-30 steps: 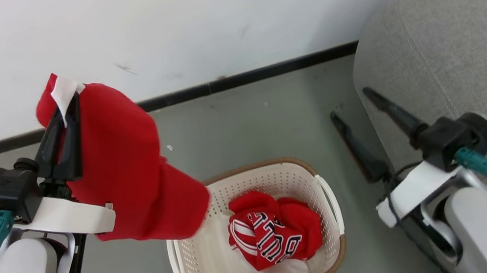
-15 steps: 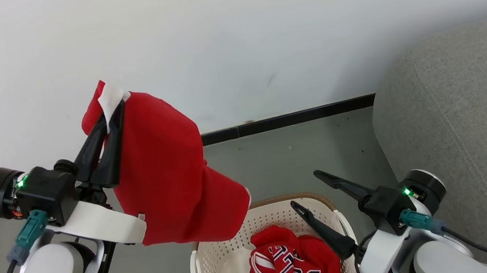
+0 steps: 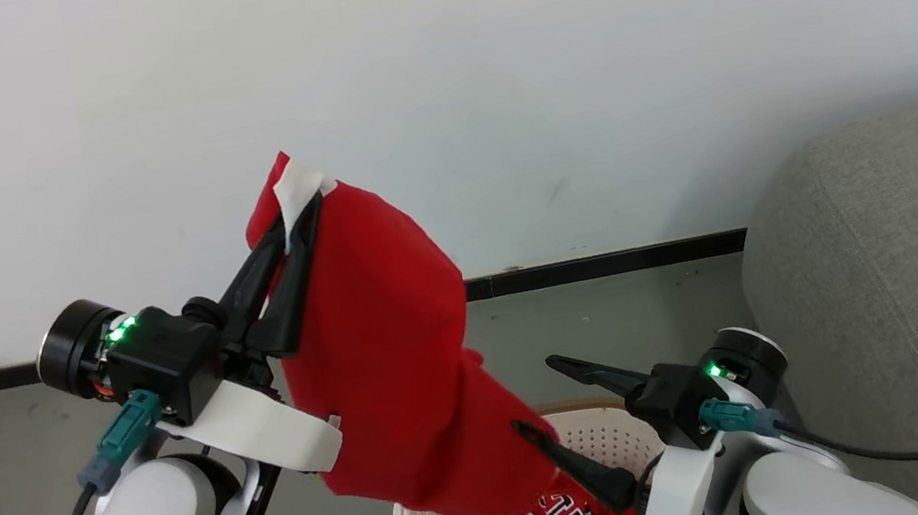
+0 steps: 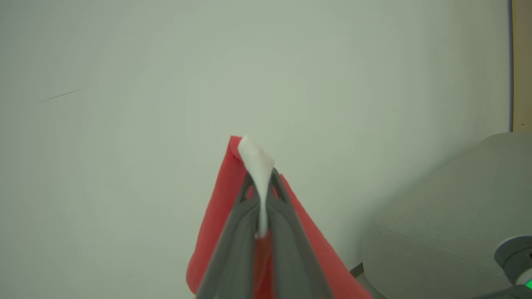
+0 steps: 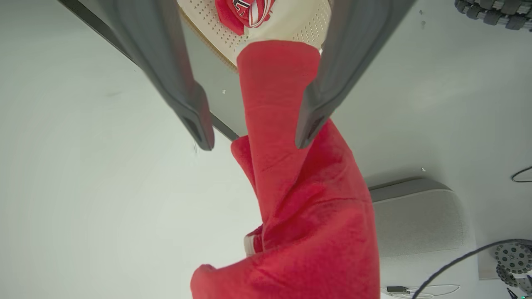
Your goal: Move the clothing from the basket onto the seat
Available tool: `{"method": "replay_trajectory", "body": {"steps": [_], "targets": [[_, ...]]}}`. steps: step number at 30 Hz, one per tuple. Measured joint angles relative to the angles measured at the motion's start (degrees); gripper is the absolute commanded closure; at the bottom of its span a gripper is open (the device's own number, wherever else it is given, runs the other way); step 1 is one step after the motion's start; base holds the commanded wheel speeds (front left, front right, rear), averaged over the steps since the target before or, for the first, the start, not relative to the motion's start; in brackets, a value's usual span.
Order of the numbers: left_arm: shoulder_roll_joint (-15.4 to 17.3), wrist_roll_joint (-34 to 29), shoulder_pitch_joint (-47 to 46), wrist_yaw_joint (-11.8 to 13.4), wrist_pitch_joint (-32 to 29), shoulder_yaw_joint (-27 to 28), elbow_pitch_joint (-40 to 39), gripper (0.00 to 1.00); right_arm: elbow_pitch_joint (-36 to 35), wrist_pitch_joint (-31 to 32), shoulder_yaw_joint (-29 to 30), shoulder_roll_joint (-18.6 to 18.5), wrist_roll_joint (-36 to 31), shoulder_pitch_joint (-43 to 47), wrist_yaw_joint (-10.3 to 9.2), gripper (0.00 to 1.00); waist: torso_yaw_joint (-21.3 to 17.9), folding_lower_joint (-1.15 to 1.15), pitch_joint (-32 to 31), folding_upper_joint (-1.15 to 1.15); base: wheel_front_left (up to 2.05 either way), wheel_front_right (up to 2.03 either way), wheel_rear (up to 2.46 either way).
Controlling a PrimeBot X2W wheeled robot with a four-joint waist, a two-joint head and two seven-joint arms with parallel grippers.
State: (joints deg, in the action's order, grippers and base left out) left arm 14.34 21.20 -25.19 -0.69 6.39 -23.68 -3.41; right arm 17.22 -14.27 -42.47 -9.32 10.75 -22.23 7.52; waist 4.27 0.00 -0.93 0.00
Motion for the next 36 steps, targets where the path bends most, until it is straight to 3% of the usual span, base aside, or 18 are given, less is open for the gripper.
{"method": "replay_trajectory", "body": {"steps": [15,21,22,23,24,26,28,36], "targets": [[-1.91,0.00,0.00,-1.04,-2.88,-4.53,-5.47,1.00,5.48,0.75,-10.80,-0.84,9.13,-7.95,-0.01,0.00,4.10,0.00,-1.24,0.00,0.00,0.00,0.00],[-2.53,0.01,0.00,-1.04,-3.82,-5.10,-6.73,1.00,6.76,0.73,-17.74,0.18,12.25,-11.35,0.01,0.00,5.59,0.00,-1.25,0.00,0.00,0.00,0.00],[-2.71,0.02,0.00,-1.04,-3.85,-5.15,-6.84,1.00,7.26,0.73,-18.46,0.57,12.95,-11.75,0.01,0.05,5.82,0.00,-1.21,0.00,0.00,0.00,0.00],[-2.86,0.10,0.00,-1.04,-3.90,-5.17,-6.90,1.00,7.57,0.71,-19.24,0.71,13.59,-12.29,0.01,0.42,6.03,0.00,-1.17,0.00,0.00,0.00,0.00],[-3.00,0.27,0.00,-1.04,-4.09,-5.19,-6.99,1.00,7.78,0.71,-19.72,0.76,14.21,-12.74,0.01,0.54,6.23,0.00,-1.13,0.00,0.00,0.00,0.00],[-3.08,0.43,0.00,-1.04,-4.34,-5.20,-7.05,1.00,8.71,0.66,-20.48,0.71,14.82,-13.86,0.01,0.66,6.58,0.00,-1.01,0.00,0.00,0.00,0.00],[-3.08,0.48,0.00,-1.04,-4.37,-5.17,-7.12,1.00,9.47,0.65,-21.39,0.48,14.99,-14.90,0.01,1.00,6.88,0.00,-0.88,0.00,0.00,0.00,0.00],[-3.02,1.58,1.40,-0.40,-4.82,-3.99,-6.54,1.00,9.78,0.13,-22.76,-0.38,16.25,-15.82,0.01,1.00,7.07,0.00,-0.62,0.00,0.00,0.00,0.00]]}}
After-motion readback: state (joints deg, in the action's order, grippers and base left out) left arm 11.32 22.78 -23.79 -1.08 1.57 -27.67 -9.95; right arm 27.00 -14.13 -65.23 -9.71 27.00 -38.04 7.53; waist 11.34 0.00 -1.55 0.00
